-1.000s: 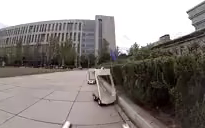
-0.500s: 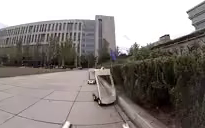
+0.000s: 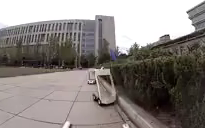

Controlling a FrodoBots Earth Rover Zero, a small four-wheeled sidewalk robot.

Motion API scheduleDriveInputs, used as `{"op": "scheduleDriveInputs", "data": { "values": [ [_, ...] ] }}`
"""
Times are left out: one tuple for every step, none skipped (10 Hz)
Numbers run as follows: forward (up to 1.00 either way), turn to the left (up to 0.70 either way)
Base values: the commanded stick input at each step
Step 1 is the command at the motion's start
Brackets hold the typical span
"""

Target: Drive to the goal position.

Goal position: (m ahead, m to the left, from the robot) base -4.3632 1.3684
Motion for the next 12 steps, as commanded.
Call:
{"op": "scheduleDriveInputs", "data": {
  "values": [
    [0.06, 0.00],
    [0.06, 0.00],
    [0.06, 0.00],
    [0.06, 0.00],
    [0.06, 0.00],
    [0.06, 0.00],
    [0.06, 0.00],
    [0.06, 0.00],
    [0.06, 0.00],
    [0.06, 0.00],
    [0.06, 0.00],
    [0.06, 0.00]
  ]
}}
